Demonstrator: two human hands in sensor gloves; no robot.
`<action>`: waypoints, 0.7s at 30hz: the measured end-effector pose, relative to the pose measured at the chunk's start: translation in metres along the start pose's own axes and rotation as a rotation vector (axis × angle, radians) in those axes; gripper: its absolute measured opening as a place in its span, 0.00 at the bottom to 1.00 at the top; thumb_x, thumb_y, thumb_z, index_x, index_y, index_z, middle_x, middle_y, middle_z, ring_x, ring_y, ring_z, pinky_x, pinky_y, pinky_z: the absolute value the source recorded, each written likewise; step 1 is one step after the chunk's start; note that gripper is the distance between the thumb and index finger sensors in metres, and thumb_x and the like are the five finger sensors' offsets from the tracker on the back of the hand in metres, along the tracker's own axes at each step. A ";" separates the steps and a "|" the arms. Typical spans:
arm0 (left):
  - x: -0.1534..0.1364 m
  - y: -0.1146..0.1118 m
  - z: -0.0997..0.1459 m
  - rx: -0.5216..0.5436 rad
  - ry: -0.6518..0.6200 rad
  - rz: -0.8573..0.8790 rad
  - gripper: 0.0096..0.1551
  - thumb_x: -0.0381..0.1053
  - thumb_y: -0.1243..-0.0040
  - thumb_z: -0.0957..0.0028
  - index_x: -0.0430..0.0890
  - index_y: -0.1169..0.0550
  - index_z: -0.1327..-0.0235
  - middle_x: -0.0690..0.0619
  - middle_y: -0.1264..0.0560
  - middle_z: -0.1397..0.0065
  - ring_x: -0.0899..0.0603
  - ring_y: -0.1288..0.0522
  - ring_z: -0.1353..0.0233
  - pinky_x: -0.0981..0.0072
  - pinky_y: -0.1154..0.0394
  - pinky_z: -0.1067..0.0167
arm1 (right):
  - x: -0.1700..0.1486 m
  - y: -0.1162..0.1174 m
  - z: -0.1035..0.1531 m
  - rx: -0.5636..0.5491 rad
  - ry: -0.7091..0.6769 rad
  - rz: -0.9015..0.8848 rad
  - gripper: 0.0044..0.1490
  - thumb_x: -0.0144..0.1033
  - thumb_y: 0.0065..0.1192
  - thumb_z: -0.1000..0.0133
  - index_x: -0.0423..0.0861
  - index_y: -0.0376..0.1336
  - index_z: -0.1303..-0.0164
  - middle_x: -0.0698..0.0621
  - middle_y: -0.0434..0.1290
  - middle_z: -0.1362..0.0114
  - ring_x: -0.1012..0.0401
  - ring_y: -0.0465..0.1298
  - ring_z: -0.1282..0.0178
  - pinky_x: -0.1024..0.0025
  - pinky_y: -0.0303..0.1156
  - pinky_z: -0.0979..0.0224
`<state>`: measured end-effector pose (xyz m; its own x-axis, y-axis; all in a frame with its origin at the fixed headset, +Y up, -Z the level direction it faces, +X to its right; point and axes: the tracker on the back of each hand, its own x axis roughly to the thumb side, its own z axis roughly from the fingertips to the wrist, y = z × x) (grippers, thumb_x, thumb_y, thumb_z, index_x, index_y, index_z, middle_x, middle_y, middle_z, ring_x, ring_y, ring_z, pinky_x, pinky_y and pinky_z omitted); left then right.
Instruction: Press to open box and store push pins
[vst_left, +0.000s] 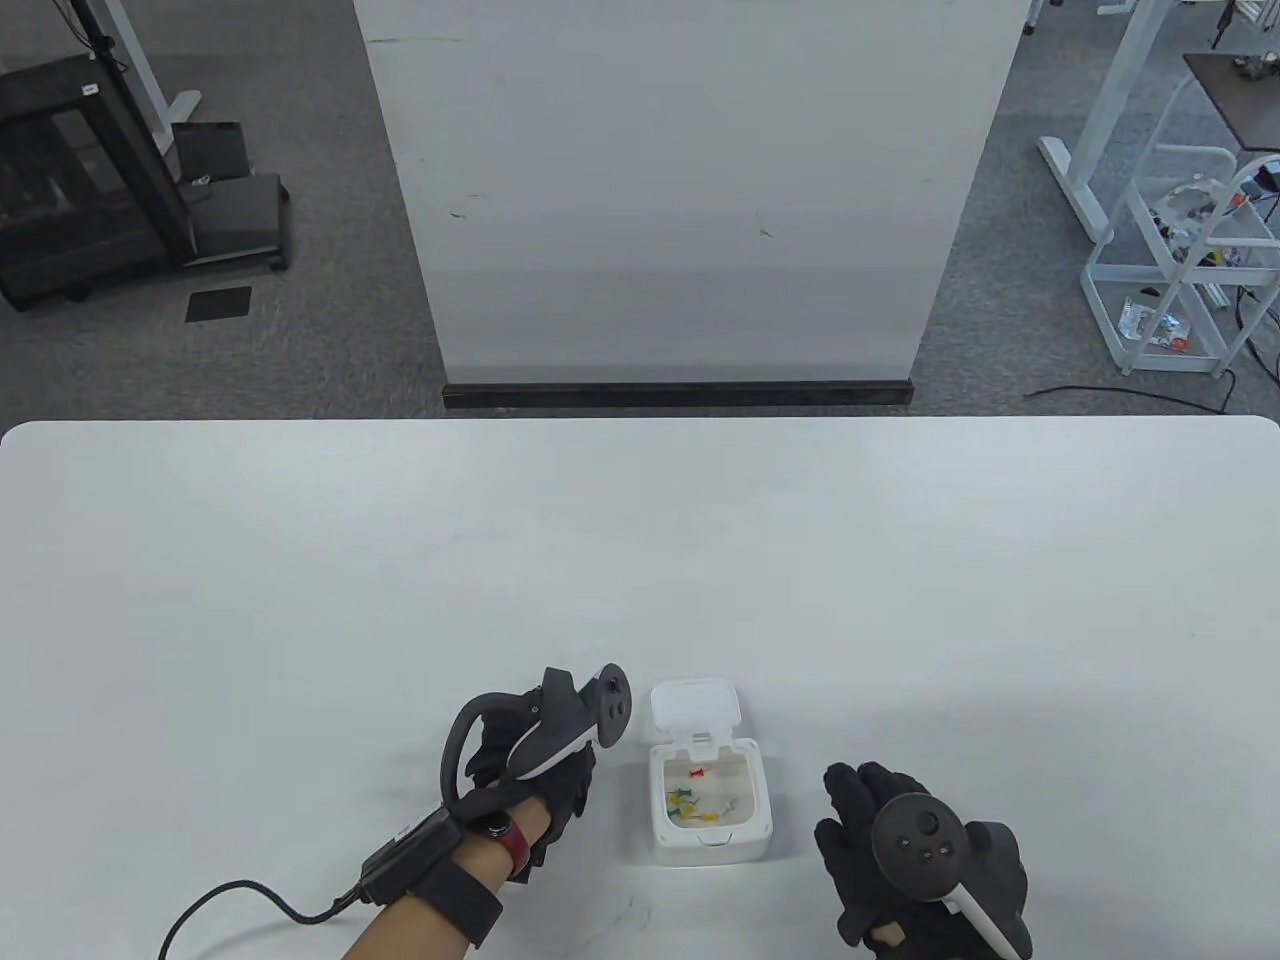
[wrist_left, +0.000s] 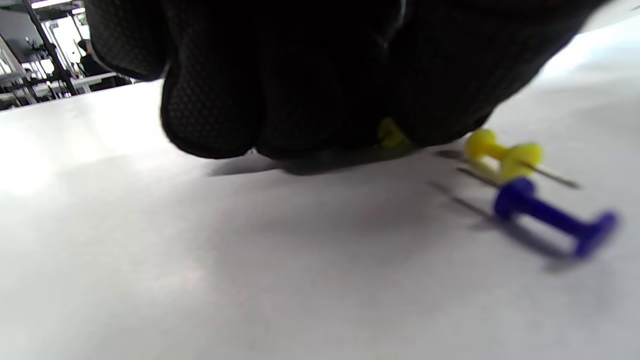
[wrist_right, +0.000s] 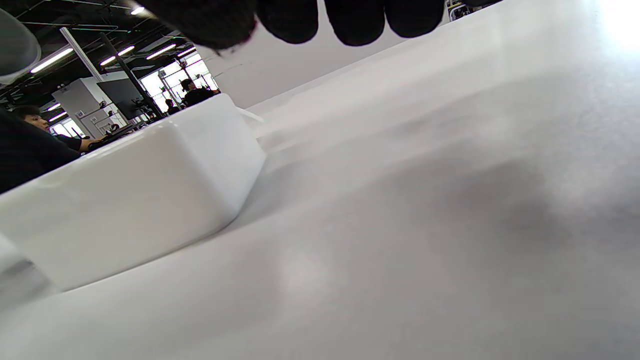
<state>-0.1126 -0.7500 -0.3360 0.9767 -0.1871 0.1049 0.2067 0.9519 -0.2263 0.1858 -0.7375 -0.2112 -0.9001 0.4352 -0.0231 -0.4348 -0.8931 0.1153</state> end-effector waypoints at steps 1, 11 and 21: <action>0.001 0.000 0.000 -0.009 0.011 -0.014 0.23 0.58 0.30 0.56 0.48 0.16 0.52 0.48 0.16 0.47 0.37 0.19 0.43 0.39 0.32 0.31 | 0.000 0.000 0.000 0.001 0.001 0.000 0.38 0.52 0.57 0.43 0.55 0.51 0.24 0.49 0.54 0.18 0.43 0.54 0.18 0.39 0.52 0.19; 0.005 -0.002 -0.008 -0.027 0.024 -0.039 0.22 0.57 0.31 0.57 0.48 0.17 0.54 0.49 0.17 0.49 0.38 0.19 0.44 0.39 0.33 0.30 | 0.000 0.000 0.000 0.001 0.008 0.002 0.38 0.53 0.57 0.43 0.55 0.51 0.24 0.49 0.55 0.18 0.43 0.54 0.18 0.39 0.52 0.19; -0.001 0.030 0.012 0.042 -0.069 0.167 0.23 0.58 0.31 0.57 0.48 0.17 0.53 0.49 0.16 0.49 0.38 0.19 0.44 0.39 0.32 0.31 | 0.000 0.000 -0.001 0.006 0.005 -0.006 0.38 0.53 0.56 0.43 0.55 0.51 0.23 0.49 0.54 0.18 0.43 0.54 0.18 0.39 0.52 0.19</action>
<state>-0.1081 -0.7181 -0.3310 0.9907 -0.0101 0.1357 0.0381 0.9779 -0.2058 0.1863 -0.7376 -0.2121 -0.8974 0.4403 -0.0286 -0.4404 -0.8896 0.1209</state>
